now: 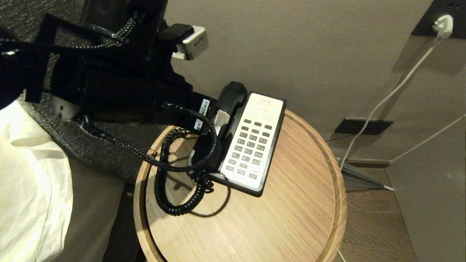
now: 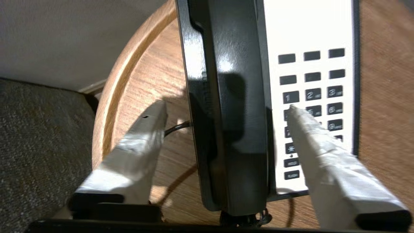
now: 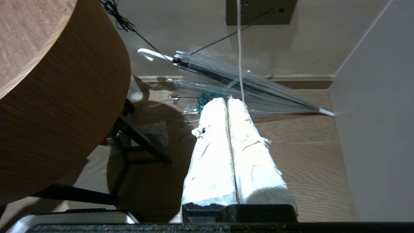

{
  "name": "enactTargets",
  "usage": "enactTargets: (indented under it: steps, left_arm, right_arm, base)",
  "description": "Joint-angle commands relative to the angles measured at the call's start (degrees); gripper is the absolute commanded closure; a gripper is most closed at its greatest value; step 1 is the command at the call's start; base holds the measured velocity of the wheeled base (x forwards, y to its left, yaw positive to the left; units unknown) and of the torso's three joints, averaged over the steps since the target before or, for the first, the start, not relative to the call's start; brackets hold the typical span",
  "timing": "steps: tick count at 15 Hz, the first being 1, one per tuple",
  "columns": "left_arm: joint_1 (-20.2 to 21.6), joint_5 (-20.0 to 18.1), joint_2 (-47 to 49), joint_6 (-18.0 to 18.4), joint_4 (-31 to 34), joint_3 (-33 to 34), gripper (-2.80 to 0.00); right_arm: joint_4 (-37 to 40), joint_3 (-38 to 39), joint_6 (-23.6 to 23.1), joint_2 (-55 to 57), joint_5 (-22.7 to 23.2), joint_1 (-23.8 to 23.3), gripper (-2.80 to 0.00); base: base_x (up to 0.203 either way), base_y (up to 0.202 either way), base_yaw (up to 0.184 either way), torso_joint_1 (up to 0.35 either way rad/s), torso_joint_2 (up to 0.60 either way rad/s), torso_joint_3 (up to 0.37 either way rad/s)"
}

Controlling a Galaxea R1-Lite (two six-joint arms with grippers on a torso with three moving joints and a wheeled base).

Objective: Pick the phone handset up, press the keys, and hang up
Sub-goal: Pick up the desk phone handset

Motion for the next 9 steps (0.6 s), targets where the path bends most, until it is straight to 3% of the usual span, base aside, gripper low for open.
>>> enactTargets:
  steps: [1, 9]
  left_arm:
    - [-0.38, 0.45, 0.48, 0.09, 0.92, 0.7, -2.8]
    - [0.06, 0.52, 1.87, 0.26, 0.99, 2.77, -2.8]
  right_arm:
    - [-0.04, 1.23, 0.01, -0.02, -0.01, 0.0, 0.0]
    - [-0.04, 1.23, 0.01, -0.02, -0.01, 0.0, 0.0]
  base:
    - [0.0, 0.0, 0.0, 0.0, 0.0, 0.0]
    - [0.0, 0.0, 0.0, 0.0, 0.0, 0.0]
